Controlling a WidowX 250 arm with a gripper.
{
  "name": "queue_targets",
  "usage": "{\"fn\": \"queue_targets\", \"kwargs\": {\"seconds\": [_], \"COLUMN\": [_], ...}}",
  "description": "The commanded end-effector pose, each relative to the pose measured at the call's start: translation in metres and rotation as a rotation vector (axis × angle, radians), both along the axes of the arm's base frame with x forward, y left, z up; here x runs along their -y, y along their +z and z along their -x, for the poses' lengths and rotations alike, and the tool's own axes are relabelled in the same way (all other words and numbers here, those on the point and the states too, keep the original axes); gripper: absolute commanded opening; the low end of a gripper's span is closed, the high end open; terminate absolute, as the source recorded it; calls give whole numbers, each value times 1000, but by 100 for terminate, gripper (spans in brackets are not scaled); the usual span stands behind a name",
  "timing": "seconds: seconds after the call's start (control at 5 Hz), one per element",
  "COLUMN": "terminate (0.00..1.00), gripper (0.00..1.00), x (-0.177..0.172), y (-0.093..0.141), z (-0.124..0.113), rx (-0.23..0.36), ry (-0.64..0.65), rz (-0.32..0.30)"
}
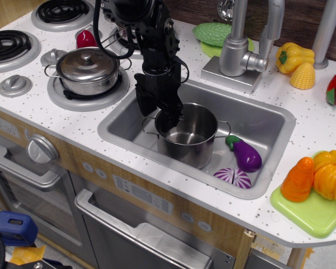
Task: Pick up pot from sink
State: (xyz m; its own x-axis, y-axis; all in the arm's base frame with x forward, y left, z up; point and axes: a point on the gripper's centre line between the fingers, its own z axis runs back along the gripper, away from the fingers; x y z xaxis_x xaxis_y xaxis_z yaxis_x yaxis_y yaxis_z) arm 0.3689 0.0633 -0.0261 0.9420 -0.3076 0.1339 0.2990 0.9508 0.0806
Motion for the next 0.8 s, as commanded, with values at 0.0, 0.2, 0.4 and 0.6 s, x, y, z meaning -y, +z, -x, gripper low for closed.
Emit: {"fn": "queue_targets", "kwargs": {"seconds": [0.0,0.2,0.4,0.6], "terminate": [0,0,0,0], "gripper": [0,0,0,0], "x": [-3,-2,-5,-6], "y": [4,14,48,90], "z": [-6,-5,-8,-8], "rx": [68,60,4,-33], "ry": [18,23,55,127], "rz": [26,16,3,-81]}}
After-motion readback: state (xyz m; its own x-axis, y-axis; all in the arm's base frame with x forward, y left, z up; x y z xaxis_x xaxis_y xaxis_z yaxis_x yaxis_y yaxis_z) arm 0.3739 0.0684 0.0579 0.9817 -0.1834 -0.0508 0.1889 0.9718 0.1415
